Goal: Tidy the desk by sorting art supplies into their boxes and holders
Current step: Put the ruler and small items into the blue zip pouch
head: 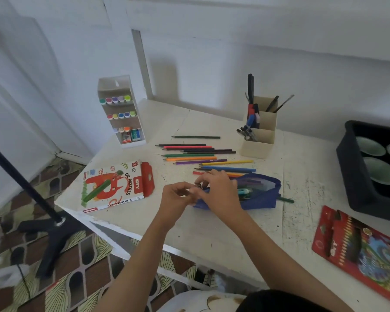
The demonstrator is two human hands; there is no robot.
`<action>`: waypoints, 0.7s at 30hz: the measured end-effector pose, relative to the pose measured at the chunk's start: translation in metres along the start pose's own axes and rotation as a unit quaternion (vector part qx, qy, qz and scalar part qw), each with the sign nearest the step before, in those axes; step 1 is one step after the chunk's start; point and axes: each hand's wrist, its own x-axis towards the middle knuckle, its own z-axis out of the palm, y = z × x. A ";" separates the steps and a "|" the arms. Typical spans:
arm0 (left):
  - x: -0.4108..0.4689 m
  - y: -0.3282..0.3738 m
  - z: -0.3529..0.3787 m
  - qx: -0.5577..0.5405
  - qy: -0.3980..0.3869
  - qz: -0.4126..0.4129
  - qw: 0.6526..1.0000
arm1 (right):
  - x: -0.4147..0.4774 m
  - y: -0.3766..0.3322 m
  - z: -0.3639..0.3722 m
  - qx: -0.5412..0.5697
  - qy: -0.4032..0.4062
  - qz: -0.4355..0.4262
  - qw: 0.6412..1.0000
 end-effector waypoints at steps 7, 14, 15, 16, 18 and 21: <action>-0.004 -0.001 -0.002 0.022 -0.021 0.017 0.999 | -0.009 0.000 -0.003 0.144 0.033 0.023 0.989; -0.005 0.001 0.000 0.046 -0.018 0.031 0.998 | -0.016 0.003 -0.004 0.130 0.056 0.080 0.987; -0.005 0.001 0.002 0.048 -0.017 0.032 0.998 | -0.019 0.003 -0.004 0.127 0.062 0.081 0.987; -0.006 0.002 0.003 0.049 -0.017 0.033 0.998 | -0.021 0.003 -0.003 0.143 0.066 0.079 0.984; -0.008 0.001 0.004 0.054 -0.026 0.040 0.997 | -0.024 0.004 -0.006 0.190 0.061 0.073 0.977; -0.009 0.000 -0.001 0.050 -0.057 0.049 0.996 | -0.023 0.004 -0.011 0.188 0.025 0.057 0.980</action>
